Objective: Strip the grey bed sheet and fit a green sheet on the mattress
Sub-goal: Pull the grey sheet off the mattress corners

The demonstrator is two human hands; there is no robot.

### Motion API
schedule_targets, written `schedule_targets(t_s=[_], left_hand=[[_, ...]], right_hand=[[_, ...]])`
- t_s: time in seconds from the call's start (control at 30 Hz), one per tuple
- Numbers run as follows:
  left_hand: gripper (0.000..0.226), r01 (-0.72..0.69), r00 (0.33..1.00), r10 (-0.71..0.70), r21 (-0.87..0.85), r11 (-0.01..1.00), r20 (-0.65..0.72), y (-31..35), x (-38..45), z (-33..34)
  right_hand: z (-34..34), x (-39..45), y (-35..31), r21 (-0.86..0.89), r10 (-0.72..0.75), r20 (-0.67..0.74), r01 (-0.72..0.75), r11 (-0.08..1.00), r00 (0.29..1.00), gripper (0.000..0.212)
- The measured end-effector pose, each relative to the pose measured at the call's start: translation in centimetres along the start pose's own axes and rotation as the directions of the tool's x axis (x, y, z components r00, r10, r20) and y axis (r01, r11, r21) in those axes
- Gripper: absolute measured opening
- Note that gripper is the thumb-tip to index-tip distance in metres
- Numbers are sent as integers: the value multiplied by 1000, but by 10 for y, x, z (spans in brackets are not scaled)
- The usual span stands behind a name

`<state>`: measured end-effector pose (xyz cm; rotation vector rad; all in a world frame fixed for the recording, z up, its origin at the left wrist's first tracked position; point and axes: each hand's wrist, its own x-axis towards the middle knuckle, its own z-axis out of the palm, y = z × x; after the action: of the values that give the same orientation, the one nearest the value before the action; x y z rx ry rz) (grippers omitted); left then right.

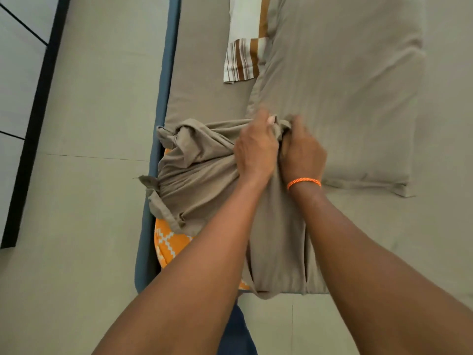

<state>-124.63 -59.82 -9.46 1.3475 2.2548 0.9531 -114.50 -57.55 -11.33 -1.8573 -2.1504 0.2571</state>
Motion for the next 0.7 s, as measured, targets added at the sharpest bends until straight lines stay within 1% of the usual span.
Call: schedule_targets(t_s=[0.03,0.07,0.13,0.2,0.23,0.3,0.37,0.4,0.47,0.53,0.57,0.63,0.67,0.7], left_hand=[[16,2,1000,-1,-48,999,15,-10,-6,0],[16,0,999,3,-107,994,33,-20,-12,-1],[14,1,998,10,-192,981,57,-38,-24,-8],[13,8,1000,-11,-181,983,-15,-56,-32,-21],[14,16,997,-27,-157,987,-67,-63,-37,-30],[15,20,986,-37,-104,994,-165,-79,-48,-48],[15,50,972,-51,-14,999,-231,-99,-58,-64],[15,87,964,-74,39,995,-254,-109,-62,-70],[16,200,942,-146,157,967,-302,-127,-72,-84],[20,332,913,-236,270,904,-332,-142,-81,-98],[23,386,902,-283,313,868,-327,-148,-84,-104],[32,464,882,-384,359,810,-274,-162,-89,-116],[35,478,878,-422,355,803,-228,-168,-93,-122],[36,480,877,-450,325,815,-169,-174,-95,-129]], right_hand=[[2,-6,-5,21,16,-4,-16,1000,1000,32],[4,-13,-10,5,33,-29,-33,999,999,37],[6,-32,-21,-77,89,-125,-99,992,988,49],[5,-59,-41,-99,106,-171,-124,987,980,59],[4,-75,-53,-77,86,-180,-102,992,980,61],[9,-108,-75,-27,-31,-170,26,999,985,57],[20,-141,-93,51,-197,-118,204,978,973,49],[27,-155,-98,113,-254,-85,262,958,964,47],[45,-177,-108,254,-289,3,278,926,957,45],[55,-190,-121,362,-307,126,244,900,943,51],[57,-195,-127,371,-322,202,233,899,925,58],[62,-204,-143,260,-336,326,258,931,884,71],[64,-208,-150,188,-327,356,276,943,875,73],[65,-210,-158,143,-319,359,286,948,877,70]])
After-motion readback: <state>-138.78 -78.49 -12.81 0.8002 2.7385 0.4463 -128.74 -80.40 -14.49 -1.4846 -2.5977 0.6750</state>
